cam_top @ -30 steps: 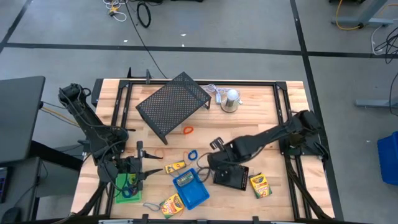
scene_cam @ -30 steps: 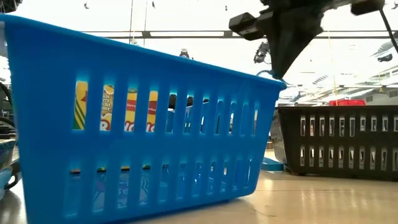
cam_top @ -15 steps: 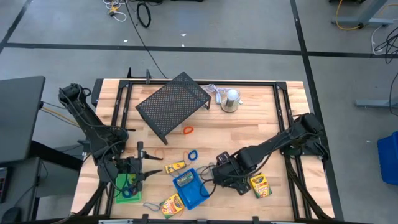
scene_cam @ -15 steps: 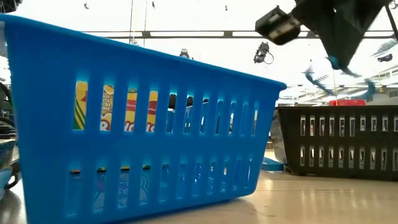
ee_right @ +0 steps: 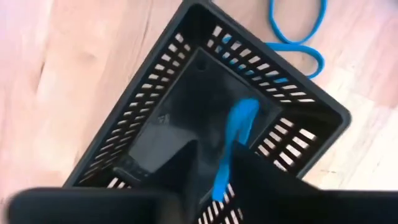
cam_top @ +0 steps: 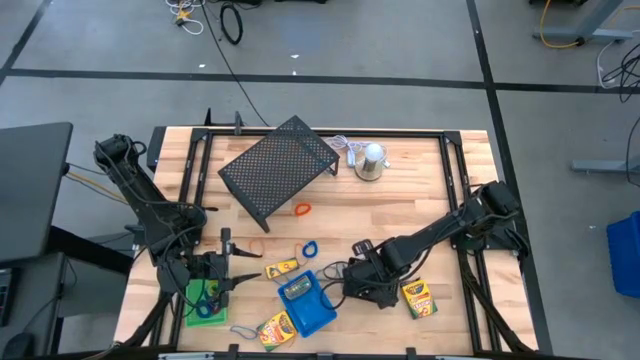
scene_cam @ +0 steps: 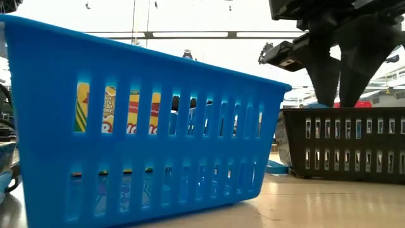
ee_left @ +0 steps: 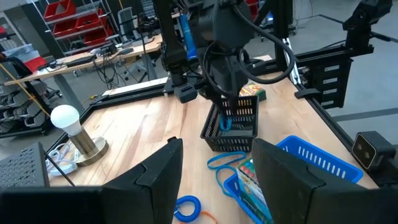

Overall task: Pick & Place Office Desk Supplies
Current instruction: Put the blue rubber band into the black bin

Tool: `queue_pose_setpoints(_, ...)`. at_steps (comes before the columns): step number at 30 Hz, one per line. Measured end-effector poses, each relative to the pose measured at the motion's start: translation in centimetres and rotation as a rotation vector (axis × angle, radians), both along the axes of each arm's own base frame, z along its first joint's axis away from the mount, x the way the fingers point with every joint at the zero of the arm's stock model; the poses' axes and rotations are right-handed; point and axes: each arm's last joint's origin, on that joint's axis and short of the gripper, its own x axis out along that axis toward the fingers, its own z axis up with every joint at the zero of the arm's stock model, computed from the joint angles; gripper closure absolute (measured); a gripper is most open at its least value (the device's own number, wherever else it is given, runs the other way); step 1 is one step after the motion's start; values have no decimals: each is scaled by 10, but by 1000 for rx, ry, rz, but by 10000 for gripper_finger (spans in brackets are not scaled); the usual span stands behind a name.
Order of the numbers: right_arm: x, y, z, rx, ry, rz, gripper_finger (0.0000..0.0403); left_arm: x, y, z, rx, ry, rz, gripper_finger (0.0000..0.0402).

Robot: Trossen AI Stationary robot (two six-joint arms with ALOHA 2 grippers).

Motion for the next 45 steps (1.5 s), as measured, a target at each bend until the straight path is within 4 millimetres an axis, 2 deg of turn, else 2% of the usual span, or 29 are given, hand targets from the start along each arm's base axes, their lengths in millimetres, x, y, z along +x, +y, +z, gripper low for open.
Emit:
queue_pose_setpoints(5,0,0,0,-5,-1,-17,204,0,0,0,2,1,0,200)
queue_pose_setpoints(9,-1,0,0,-1,5,-33,172,0,0,0,6,3,0,200)
queue_pose_setpoints(15,-4,6,0,7,21,-35,168,0,0,-1,17,11,0,200)
queue_pose_setpoints(23,-13,16,-3,-119,0,-4,168,0,1,-2,20,12,3,200)
queue_pose_setpoints(25,-12,20,-8,-127,-1,23,169,0,1,-2,20,13,3,200)
queue_pose_setpoints(33,-22,28,-28,-344,58,132,176,1,2,-2,12,17,3,200)
queue_pose_setpoints(39,-24,28,-25,-383,50,120,176,1,2,-3,12,22,5,200)
queue_pose_setpoints(45,-13,28,-6,-338,-39,104,176,1,2,-3,1,22,1,200)
